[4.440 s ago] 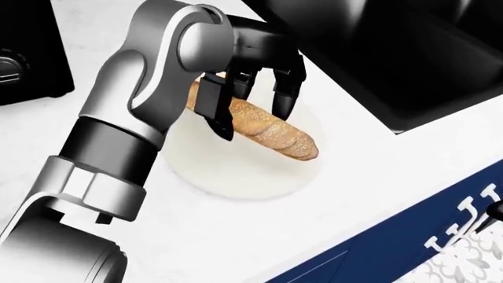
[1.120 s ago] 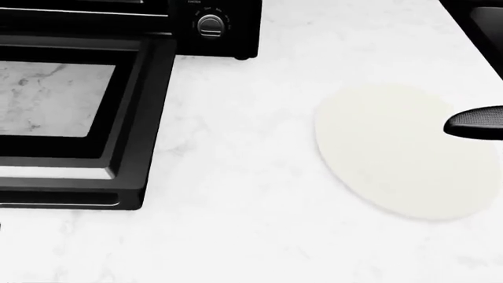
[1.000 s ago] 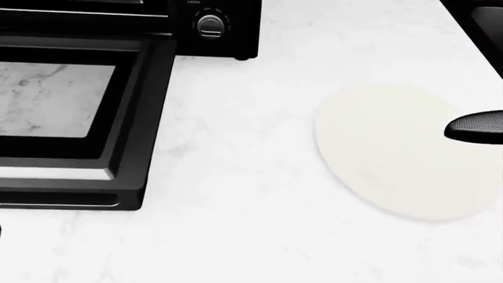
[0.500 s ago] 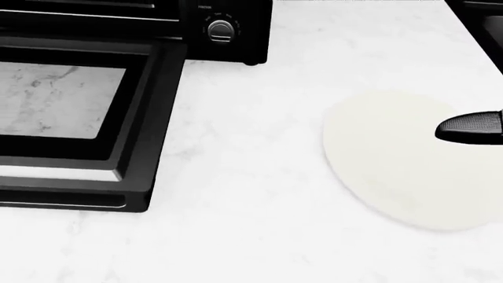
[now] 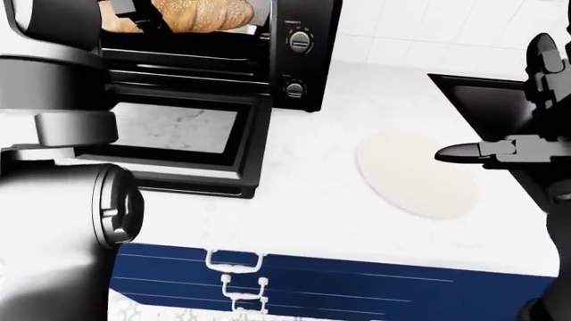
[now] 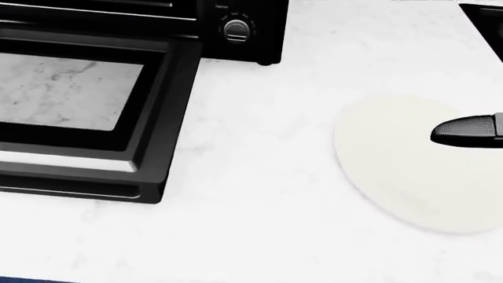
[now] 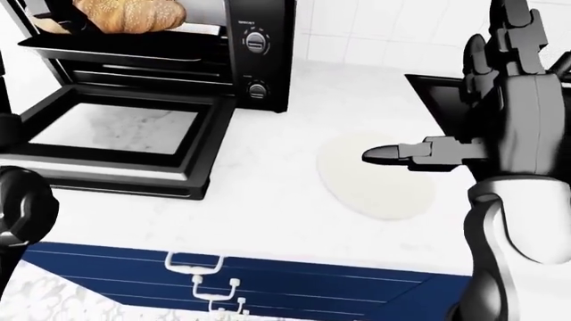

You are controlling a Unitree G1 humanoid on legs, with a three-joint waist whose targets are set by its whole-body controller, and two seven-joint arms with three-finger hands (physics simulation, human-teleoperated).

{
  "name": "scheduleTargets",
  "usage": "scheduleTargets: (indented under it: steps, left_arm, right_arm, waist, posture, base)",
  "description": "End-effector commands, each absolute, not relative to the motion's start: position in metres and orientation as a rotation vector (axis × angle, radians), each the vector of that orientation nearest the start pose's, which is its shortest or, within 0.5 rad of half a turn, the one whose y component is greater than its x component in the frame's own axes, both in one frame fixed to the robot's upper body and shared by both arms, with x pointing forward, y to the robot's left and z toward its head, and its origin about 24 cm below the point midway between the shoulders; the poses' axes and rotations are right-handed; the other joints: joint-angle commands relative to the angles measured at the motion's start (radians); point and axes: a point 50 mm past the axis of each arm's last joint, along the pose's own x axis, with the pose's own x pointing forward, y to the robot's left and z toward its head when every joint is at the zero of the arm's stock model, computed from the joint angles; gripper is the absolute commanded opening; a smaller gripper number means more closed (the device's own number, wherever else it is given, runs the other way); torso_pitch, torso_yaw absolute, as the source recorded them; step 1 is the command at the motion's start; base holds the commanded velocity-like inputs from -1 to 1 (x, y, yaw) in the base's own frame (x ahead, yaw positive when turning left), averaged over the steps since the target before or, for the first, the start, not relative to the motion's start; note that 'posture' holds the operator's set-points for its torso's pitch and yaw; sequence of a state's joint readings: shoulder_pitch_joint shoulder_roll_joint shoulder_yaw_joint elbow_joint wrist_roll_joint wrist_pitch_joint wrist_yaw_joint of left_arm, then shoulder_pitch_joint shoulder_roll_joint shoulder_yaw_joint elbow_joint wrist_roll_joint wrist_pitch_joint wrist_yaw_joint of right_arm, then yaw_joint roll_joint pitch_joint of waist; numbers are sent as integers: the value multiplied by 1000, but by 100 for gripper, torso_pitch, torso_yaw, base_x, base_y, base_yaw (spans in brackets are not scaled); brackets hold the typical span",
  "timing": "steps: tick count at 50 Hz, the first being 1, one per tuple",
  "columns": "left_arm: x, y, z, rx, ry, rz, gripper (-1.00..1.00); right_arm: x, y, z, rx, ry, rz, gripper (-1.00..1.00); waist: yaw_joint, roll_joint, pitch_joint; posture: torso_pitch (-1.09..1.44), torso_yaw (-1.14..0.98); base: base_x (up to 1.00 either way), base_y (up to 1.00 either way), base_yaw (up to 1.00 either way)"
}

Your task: Place the baguette on the tray of the toaster oven.

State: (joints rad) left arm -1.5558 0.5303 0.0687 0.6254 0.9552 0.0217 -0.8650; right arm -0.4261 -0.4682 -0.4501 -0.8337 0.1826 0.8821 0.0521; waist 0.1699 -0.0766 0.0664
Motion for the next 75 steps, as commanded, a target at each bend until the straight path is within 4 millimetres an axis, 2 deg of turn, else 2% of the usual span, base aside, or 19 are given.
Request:
scheduleTargets:
  steps: [1,11,19,40,67,74,75]
  left_arm:
    - [345,173,446,1402,-347,-34,-100]
    - [359,179,443,1412,-358,16,-100]
    - [366,182,442,1421,-368,64,-100]
    - [380,176,434,1415,-384,94,-100]
    - [387,174,427,1422,-377,118,-100]
    - [386,174,429,1418,-377,119,-95]
    - [386,174,429,1417,-378,119,-88]
  right_arm:
    - [213,-233,287,-298,-536,-228,100]
    - [211,-233,284,-298,-532,-227,100]
    - [217,-232,284,-299,-528,-227,100]
    - [217,-232,283,-301,-526,-228,100]
    - [214,-233,280,-302,-522,-237,100]
    - [215,-233,281,-302,-521,-238,100]
    - [216,-233,281,-303,-522,-237,100]
  waist:
    - [1,3,-28]
    - [9,5,-34]
    - [8,7,-37]
    - [8,8,-42]
    - [5,6,-44]
    - [3,7,-44]
    - [3,7,-44]
  posture:
    - [0,20]
    - [0,20]
    - [0,20]
    - [0,20]
    - [0,20]
    - [0,20]
    - [0,20]
  base:
    - [0,0,0]
    - [0,0,0]
    - [0,0,0]
    - [0,0,0]
    - [0,0,0]
    - [0,0,0]
    - [0,0,0]
